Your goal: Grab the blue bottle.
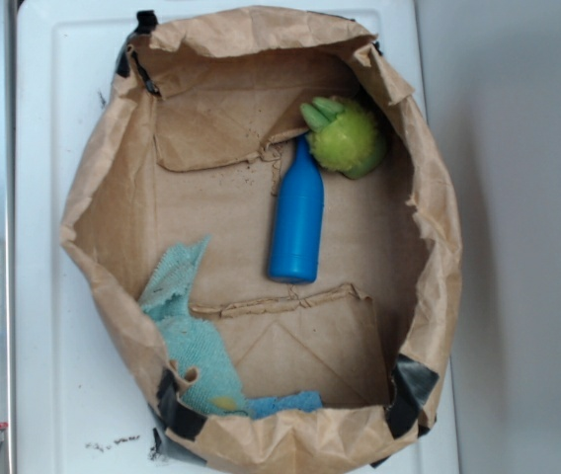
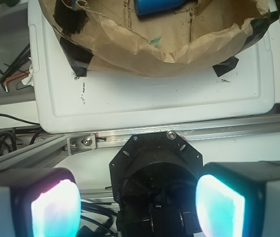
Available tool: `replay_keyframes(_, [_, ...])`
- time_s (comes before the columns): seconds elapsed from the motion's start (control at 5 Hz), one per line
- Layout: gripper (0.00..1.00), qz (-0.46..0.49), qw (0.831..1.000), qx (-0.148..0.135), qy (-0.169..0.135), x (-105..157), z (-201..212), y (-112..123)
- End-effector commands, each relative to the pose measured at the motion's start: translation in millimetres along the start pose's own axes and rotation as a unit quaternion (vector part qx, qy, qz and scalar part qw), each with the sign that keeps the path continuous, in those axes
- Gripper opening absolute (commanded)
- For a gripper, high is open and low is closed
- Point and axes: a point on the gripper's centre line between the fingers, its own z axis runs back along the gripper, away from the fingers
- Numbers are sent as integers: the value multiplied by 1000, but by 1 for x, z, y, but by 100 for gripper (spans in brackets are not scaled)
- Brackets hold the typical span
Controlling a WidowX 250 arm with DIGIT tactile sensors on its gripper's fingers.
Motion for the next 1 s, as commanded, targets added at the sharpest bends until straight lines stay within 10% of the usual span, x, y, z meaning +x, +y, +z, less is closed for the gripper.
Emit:
replay_keyframes(0.0, [100, 0, 1000, 0, 0, 0, 0, 0])
replay_keyframes(0.8, [100, 90, 995, -20, -40, 115, -32, -2])
